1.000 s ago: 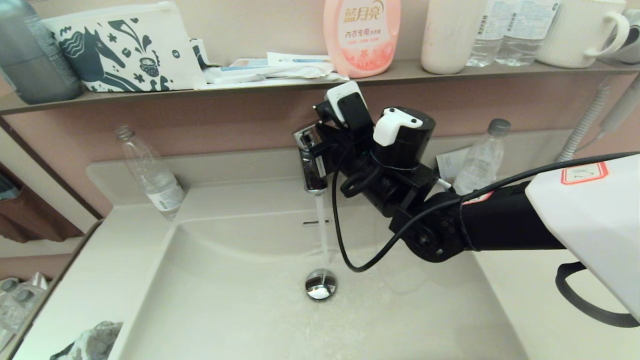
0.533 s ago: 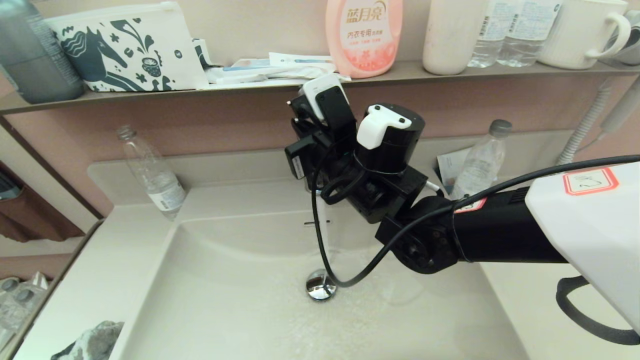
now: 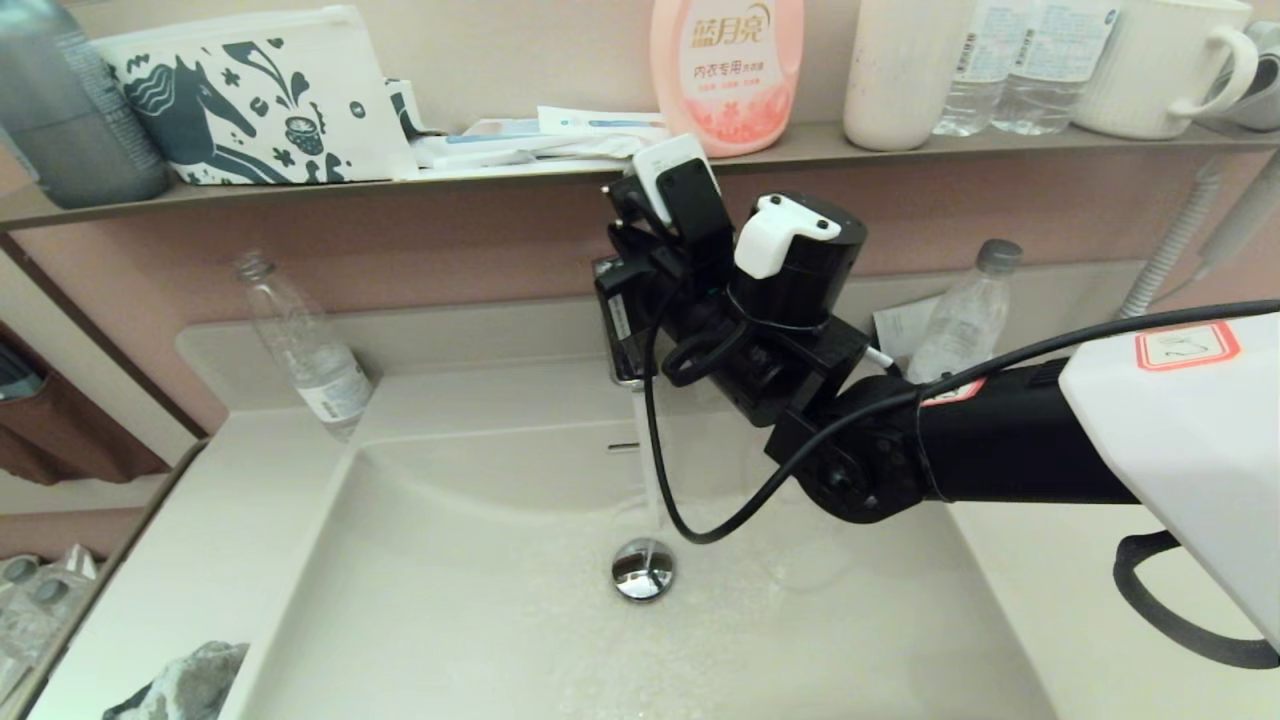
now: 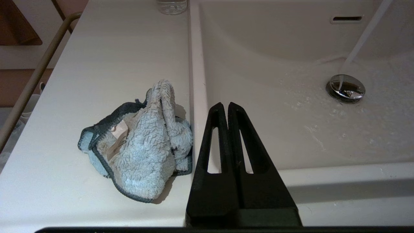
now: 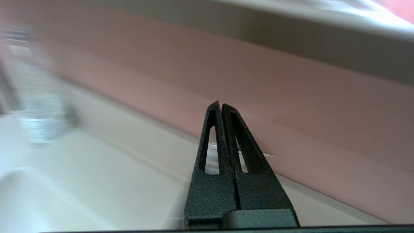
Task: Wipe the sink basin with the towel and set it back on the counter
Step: Turn off the faucet
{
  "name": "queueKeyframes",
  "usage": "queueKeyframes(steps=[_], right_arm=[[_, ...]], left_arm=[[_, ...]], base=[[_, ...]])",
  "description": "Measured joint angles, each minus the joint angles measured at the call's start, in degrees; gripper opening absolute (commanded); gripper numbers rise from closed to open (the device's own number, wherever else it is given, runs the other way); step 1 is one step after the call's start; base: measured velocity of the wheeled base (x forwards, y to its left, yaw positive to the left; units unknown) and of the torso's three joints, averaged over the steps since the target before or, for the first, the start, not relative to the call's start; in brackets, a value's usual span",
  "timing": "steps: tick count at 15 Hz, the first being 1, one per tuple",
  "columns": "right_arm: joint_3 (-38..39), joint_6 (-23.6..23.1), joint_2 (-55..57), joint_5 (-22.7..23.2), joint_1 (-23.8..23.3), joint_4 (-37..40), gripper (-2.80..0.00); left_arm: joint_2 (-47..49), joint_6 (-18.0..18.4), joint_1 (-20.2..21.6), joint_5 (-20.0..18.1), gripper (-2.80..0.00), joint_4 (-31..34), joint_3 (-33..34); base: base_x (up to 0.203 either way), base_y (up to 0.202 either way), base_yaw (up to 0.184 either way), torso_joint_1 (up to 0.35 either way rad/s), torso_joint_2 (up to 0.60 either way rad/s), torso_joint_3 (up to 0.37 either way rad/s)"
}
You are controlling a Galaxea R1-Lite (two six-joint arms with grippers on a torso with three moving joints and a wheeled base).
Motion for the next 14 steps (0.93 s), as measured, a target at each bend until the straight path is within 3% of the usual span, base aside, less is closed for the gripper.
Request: queueKeyframes(steps=[7, 14], right_arm=[[0.3, 0.0, -0.1, 0.0, -1.2, 4.4, -2.8], [7.9, 0.1, -2.5, -0.1, -1.1, 4.5, -2.8]], left_arm=[[0.0, 0.0, 0.0, 0.0, -2.8, 0.0, 0.0], [0.0, 0.0, 0.0, 0.0, -2.8, 0.0, 0.0]], base=[[0.0, 0.0, 0.0, 0.0, 0.0, 0.0], [0.0, 0.0, 0.0, 0.0, 0.0, 0.0]])
